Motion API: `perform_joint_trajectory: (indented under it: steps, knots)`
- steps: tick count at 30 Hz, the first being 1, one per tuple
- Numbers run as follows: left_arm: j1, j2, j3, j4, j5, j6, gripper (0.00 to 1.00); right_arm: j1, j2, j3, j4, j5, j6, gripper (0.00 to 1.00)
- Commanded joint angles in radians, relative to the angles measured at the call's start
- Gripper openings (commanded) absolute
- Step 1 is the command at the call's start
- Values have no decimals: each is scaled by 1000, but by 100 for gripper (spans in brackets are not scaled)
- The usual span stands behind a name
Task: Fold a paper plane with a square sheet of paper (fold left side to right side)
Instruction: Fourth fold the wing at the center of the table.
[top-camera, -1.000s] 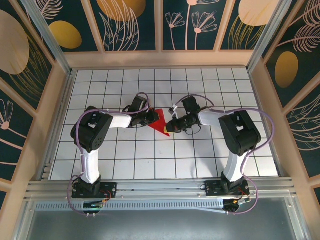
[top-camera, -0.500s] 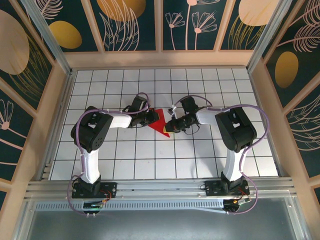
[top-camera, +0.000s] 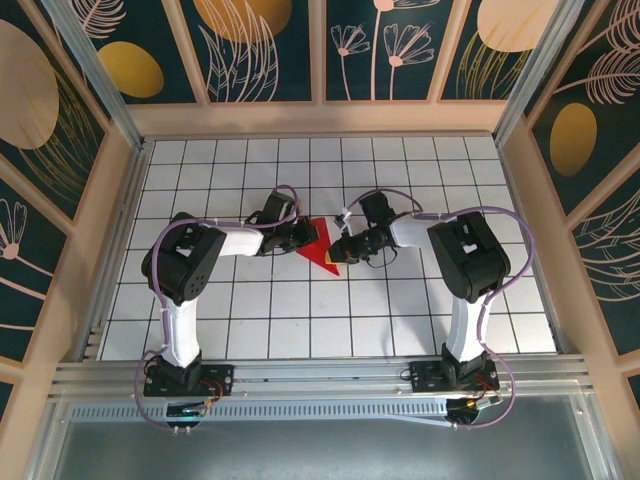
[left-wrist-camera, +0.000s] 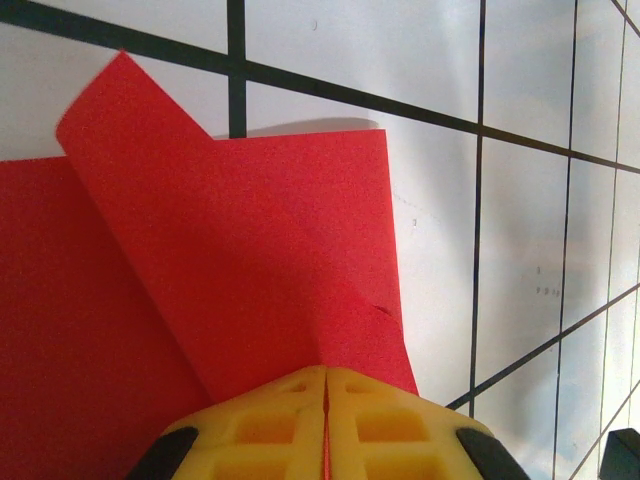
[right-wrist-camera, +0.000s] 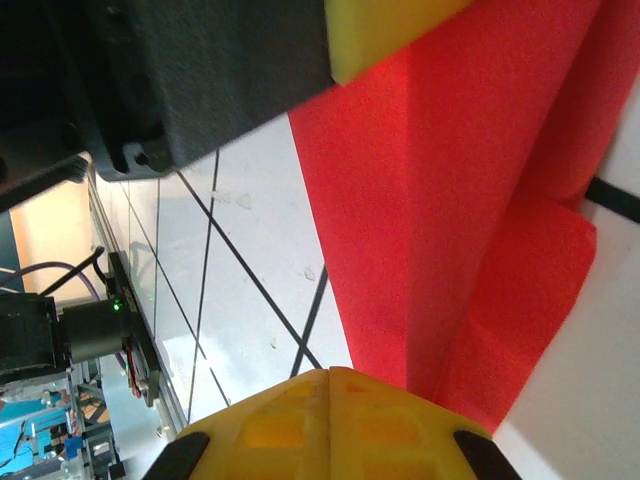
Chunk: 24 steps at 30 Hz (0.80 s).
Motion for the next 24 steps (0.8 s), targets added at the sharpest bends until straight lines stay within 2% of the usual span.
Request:
perform_joint_trajectory:
  steps: [1,24]
  knots:
    - [4,29,-15,-109,-61,22,9,10,4,-27,-15,9,-10,0]
    - [3,34,-13,-112,-61,19,9,18,-7,-59,-47,58,-29,0]
